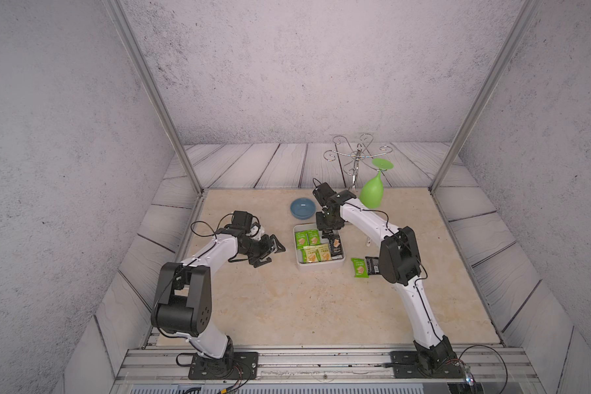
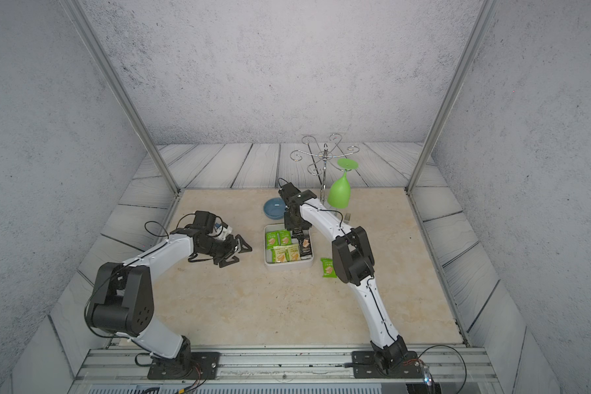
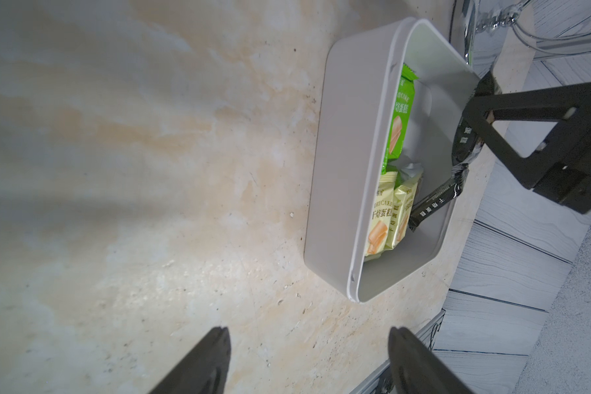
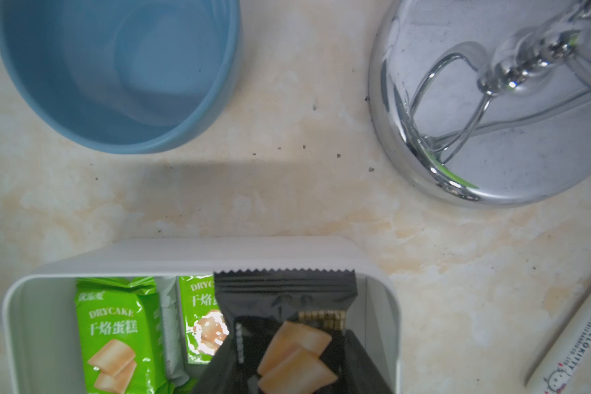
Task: Take the cookies out of the storage box
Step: Pick up the cookie from the storage box.
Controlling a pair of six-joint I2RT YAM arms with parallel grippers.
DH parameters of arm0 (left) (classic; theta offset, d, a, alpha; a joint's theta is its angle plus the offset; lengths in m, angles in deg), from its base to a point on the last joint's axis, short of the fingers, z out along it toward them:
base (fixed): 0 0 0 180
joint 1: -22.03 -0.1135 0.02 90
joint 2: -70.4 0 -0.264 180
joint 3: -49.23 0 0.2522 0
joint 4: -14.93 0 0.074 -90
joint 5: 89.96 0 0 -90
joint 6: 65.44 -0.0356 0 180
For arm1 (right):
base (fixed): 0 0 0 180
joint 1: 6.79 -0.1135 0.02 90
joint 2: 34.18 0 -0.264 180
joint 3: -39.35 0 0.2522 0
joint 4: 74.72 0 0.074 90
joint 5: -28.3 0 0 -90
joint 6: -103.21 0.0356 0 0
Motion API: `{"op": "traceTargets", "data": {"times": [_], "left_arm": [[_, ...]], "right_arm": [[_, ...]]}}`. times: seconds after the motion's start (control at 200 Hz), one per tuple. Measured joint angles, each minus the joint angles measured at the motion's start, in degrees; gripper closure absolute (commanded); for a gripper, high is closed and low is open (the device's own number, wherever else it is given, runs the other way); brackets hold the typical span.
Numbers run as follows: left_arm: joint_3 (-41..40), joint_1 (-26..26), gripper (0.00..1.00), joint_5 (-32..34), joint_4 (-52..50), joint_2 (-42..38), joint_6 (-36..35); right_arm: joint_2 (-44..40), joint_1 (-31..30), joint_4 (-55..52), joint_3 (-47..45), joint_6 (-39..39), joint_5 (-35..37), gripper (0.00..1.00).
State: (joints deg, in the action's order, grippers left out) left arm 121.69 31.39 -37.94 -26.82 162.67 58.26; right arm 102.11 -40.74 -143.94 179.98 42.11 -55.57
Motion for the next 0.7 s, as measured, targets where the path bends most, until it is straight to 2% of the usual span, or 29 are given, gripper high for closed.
{"op": "traceTargets", "data": {"times": [0.24, 0.465, 0.701], "left_arm": [[0.0, 0.0, 0.21, 0.0, 0.0, -0.1, 0.0], [0.0, 0.0, 0.21, 0.0, 0.0, -0.1, 0.0], [0.0, 0.0, 0.21, 0.0, 0.0, -0.1, 0.0]], "right_arm": [[0.0, -0.2, 0.2, -0.4, 0.1, -0.2, 0.57], [-1.6, -1.4, 1.7, -6.1, 1.1, -1.8, 0.57], [-1.8, -2.7, 2.7, -6.6, 1.6, -3.0, 0.57]]}}
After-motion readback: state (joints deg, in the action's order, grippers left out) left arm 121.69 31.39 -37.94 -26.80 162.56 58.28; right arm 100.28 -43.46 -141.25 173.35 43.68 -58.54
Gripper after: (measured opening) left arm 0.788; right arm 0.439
